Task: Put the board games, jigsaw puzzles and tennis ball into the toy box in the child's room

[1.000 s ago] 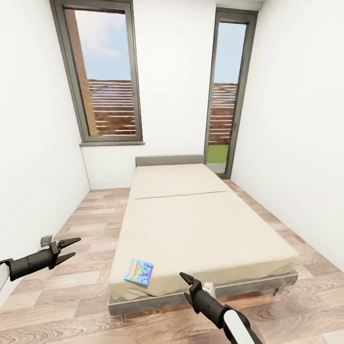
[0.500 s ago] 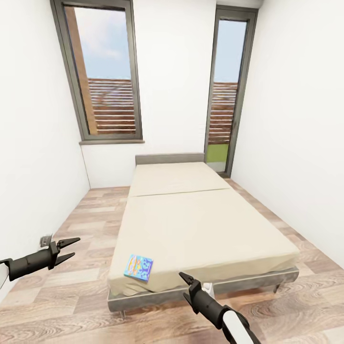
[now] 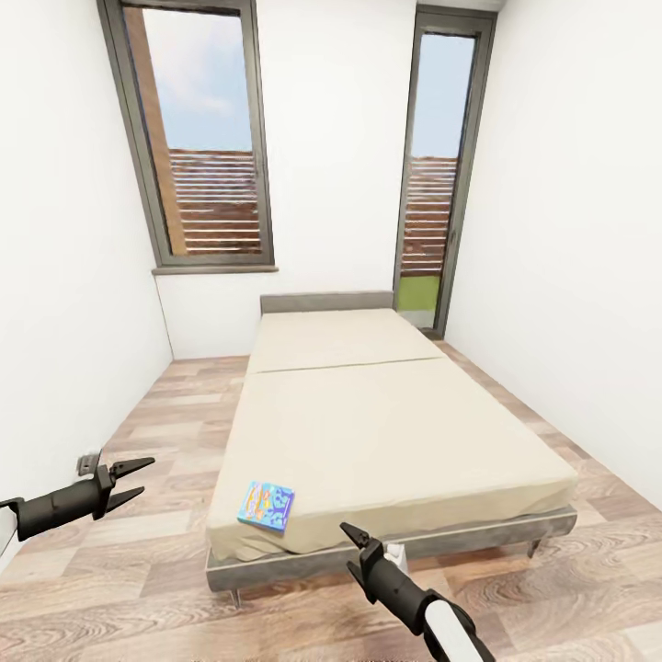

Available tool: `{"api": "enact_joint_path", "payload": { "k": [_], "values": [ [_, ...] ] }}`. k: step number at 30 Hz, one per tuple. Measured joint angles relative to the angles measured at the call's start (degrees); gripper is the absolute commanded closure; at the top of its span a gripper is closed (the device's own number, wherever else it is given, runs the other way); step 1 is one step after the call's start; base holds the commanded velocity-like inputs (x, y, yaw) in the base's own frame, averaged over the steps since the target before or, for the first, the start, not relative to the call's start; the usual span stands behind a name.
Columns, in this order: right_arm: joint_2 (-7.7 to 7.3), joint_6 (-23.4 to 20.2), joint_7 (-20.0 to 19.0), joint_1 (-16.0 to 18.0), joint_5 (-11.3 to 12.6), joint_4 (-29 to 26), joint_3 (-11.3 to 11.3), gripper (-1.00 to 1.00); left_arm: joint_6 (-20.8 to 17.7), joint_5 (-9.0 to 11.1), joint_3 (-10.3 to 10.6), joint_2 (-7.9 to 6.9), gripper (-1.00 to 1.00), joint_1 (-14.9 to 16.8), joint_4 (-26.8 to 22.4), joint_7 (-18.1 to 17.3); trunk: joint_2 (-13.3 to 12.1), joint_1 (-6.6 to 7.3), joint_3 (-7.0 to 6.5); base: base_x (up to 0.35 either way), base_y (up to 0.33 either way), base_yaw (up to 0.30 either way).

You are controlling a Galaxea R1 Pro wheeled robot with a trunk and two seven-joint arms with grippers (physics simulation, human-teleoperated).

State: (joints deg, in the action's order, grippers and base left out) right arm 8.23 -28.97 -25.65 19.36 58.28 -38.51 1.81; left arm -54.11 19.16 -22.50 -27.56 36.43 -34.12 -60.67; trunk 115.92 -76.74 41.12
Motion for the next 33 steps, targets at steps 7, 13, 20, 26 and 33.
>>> {"api": "enact_joint_path", "payload": {
  "k": [7,13,20,26,33],
  "values": [
    [0.78,-0.03,-0.09,0.23,0.19,0.07,-0.26,-1.00,-0.02,0.06,0.00,0.15,-1.00,0.00,0.00,0.00,2.81,-1.54,1.26,0.000,0.000,0.000],
    [1.42,0.27,0.05,0.40,1.73,0.15,-0.18,-1.00,-0.03,0.07,0.00,0.19,-1.00,0.00,0.00,0.00,5.21,-2.86,2.33,0.000,0.000,0.000],
    [1.73,1.55,0.19,0.59,4.25,0.02,-0.24,-1.00,-0.03,0.08,-0.01,0.17,-1.00,0.00,0.00,0.00,8.02,-4.39,3.59,0.000,0.000,0.000],
    [1.74,1.75,0.07,0.64,4.69,-0.38,-0.46,-1.00,-0.03,0.08,-0.06,0.28,-1.00,0.00,0.00,0.00,10.43,-5.71,4.67,0.000,0.000,0.000],
    [1.73,1.34,-0.18,0.65,5.03,-0.65,-0.43,-1.00,-0.03,0.08,0.03,0.52,-1.00,0.00,0.00,0.00,13.24,-7.25,5.93,0.000,0.000,0.000]
  ]
}}
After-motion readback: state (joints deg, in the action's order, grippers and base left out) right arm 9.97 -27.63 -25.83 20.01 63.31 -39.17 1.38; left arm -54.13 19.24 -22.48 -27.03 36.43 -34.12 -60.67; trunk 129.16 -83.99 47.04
